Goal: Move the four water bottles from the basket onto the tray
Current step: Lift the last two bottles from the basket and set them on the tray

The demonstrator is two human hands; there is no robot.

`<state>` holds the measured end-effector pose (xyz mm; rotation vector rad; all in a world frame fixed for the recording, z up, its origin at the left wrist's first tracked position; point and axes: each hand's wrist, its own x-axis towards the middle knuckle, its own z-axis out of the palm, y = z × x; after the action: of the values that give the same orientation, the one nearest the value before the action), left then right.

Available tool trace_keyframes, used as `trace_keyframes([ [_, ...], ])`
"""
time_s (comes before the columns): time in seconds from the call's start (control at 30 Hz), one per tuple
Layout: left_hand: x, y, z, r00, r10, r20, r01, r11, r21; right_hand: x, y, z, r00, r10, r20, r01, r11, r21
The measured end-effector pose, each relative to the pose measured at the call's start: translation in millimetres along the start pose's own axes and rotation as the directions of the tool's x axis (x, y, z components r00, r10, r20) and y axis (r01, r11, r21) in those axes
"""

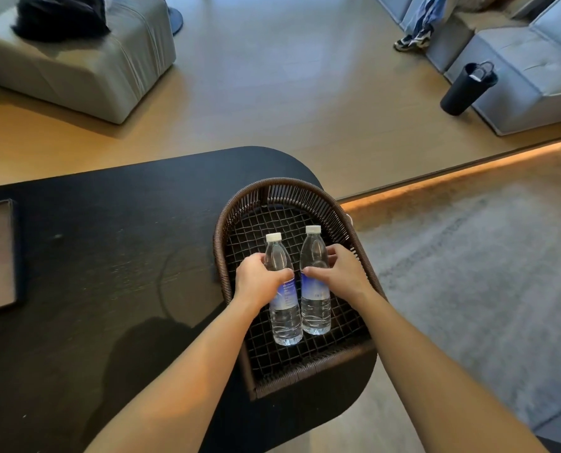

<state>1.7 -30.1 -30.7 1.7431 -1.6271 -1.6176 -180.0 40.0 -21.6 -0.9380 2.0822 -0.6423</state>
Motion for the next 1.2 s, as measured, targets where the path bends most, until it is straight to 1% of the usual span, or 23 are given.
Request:
trace_keyframes([
  [0.2,-47,-3,-5,0.986,0.167,-0.028,-0.167,0.986,-0.016,-53,7,-6,0.981,-0.171,-0.088,0.173,0.985,0.009],
  [0.3,-75,-3,-8,0.970,0.233,-0.069,-0.235,0.972,-0.017,-86,6,-3,0.955,-0.266,-0.133,0.267,0.964,-0.004],
  [0.37,-94,-5,-9,0.950,0.295,-0.102,-0.297,0.955,-0.012,-106,3,-1,0.925,-0.327,-0.192,0.325,0.945,-0.043],
  [0.47,-124,-6,-15,0.899,0.413,-0.145,-0.418,0.908,-0.003,-136,-6,0,0.882,-0.379,-0.281,0.378,0.924,-0.061],
  [0.53,-143,-6,-23,0.858,0.483,-0.174,-0.490,0.872,0.005,-155,-14,0,0.866,-0.385,-0.319,0.391,0.919,-0.047],
  [0.6,-161,-6,-34,0.811,0.545,-0.211,-0.554,0.832,0.017,-174,-22,0,0.854,-0.390,-0.344,0.405,0.914,-0.029],
  [0.73,-200,-9,-58,0.724,0.644,-0.249,-0.661,0.750,0.018,-215,-39,3,0.810,-0.463,-0.361,0.483,0.875,-0.038],
  [0.8,-219,-11,-72,0.700,0.663,-0.266,-0.679,0.733,0.041,-233,-48,7,0.789,-0.495,-0.363,0.517,0.855,-0.042],
  [0.87,-237,-15,-87,0.692,0.663,-0.286,-0.679,0.732,0.054,-249,-56,15,0.770,-0.522,-0.366,0.547,0.836,-0.042],
  [0.97,-259,-25,-109,0.714,0.627,-0.311,-0.643,0.763,0.063,-268,-69,32,0.744,-0.568,-0.352,0.592,0.805,-0.047],
  [1.07,-275,-43,-133,0.743,0.575,-0.342,-0.589,0.805,0.072,-284,-82,52,0.749,-0.584,-0.314,0.606,0.795,-0.033],
  [1.2,-289,-68,-168,0.751,0.532,-0.392,-0.551,0.831,0.072,-298,-100,82,0.757,-0.601,-0.257,0.624,0.781,0.011],
])
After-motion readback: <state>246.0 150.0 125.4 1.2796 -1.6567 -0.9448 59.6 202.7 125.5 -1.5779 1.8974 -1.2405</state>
